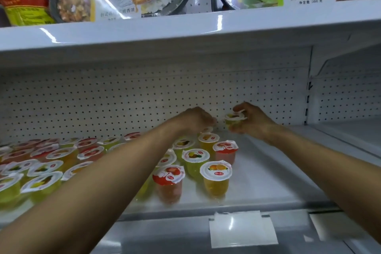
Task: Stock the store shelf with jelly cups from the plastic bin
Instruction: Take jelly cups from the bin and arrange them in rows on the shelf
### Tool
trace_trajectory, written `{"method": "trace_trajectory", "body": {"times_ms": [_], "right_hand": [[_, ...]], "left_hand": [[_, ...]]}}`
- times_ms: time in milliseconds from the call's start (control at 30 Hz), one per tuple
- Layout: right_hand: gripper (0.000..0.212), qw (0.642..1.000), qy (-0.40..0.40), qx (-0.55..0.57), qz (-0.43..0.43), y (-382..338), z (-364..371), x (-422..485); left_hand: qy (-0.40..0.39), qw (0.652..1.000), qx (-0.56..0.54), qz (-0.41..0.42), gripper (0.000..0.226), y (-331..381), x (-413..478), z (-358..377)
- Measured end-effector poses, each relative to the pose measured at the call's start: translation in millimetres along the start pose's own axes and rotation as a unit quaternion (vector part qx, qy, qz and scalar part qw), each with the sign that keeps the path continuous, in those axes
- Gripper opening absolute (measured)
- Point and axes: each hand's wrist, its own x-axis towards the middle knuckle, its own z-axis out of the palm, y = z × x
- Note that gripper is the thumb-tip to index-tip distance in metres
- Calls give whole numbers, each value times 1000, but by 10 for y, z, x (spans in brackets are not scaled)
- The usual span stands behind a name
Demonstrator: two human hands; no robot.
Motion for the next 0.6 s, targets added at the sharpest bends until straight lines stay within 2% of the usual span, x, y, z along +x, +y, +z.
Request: {"method": "trace_trajectory", "body": {"times_ms": [100,233,367,600], "right_hand": [[63,999,-32,-14,41,155,95,105],[63,997,-51,-36,44,293,189,225],[59,995,-65,-56,41,343,277,279],[57,986,-63,-153,17,320,327,285]], "left_hand": [[-42,997,51,-30,50,-100,98,90],[-58,997,45,-29,61,-142,147,92],[-53,998,15,-27,59,-160,178,92],[-48,997,60,23,49,-220,196,129]]}}
